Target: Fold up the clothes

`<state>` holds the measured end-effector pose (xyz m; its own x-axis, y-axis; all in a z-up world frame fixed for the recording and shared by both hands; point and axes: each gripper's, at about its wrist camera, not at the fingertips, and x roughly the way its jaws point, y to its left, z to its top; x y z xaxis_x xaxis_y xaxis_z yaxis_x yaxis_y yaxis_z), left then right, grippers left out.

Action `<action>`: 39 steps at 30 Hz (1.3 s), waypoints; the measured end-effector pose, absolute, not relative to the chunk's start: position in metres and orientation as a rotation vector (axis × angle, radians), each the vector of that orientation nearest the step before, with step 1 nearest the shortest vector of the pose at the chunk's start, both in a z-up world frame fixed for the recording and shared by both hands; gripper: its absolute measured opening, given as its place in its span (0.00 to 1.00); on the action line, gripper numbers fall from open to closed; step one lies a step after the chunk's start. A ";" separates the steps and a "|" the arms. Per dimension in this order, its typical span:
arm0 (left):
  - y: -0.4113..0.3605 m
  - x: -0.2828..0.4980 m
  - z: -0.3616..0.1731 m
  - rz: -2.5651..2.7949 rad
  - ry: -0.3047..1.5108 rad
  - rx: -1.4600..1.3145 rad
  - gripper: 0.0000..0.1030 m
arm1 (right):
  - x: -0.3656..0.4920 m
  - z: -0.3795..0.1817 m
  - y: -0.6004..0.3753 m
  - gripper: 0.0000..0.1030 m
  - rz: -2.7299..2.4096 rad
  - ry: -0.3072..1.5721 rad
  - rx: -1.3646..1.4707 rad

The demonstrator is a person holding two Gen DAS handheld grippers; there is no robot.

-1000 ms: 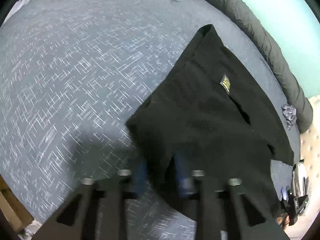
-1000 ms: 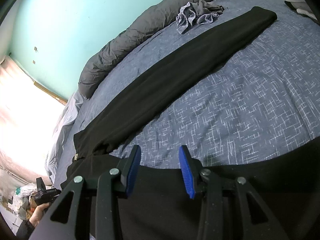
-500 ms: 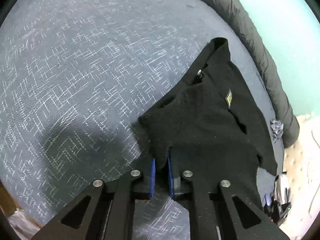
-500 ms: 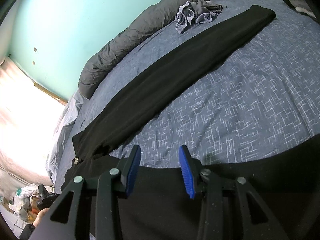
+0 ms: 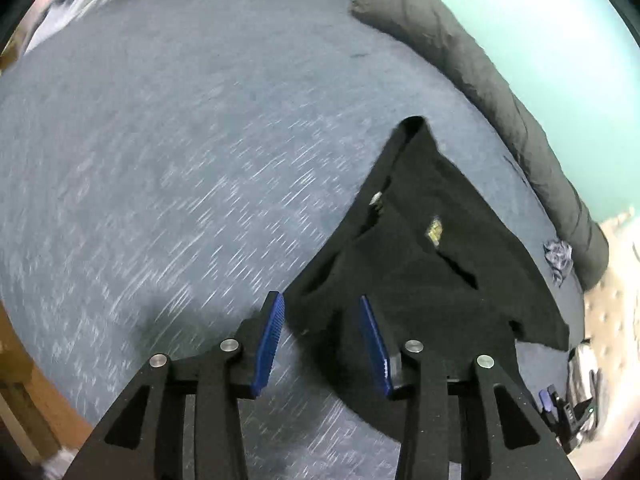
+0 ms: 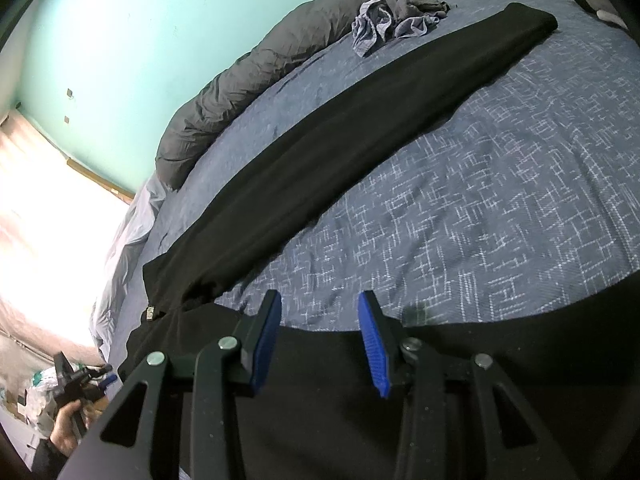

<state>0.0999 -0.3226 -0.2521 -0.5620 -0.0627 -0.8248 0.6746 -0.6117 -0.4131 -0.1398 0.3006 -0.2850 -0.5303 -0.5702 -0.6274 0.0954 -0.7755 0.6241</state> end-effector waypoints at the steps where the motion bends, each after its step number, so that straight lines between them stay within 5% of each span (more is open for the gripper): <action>1: -0.323 0.094 -0.249 -2.210 1.021 1.127 0.42 | -0.140 -0.285 0.301 0.45 -2.327 -0.751 1.236; 10: -0.333 0.005 -0.240 -2.296 0.915 1.211 0.42 | -0.143 -0.293 0.300 0.46 -2.320 -0.734 1.262; 14: -0.353 -0.038 -0.238 -2.317 0.914 1.197 0.56 | -0.146 -0.296 0.299 0.46 -2.320 -0.719 1.276; 30: -0.398 -0.161 -0.265 -2.333 0.954 1.231 0.55 | -0.152 -0.291 0.294 0.46 -2.324 -0.659 1.260; 31: -0.399 -0.165 -0.267 -2.334 0.964 1.234 0.50 | -0.152 -0.291 0.293 0.46 -2.324 -0.656 1.258; 34: -0.399 -0.173 -0.268 -2.339 0.945 1.247 0.11 | -0.152 -0.293 0.291 0.46 -2.323 -0.647 1.265; 39: -0.398 -0.172 -0.244 -2.358 0.867 1.157 0.04 | -0.152 -0.295 0.290 0.46 -2.318 -0.649 1.273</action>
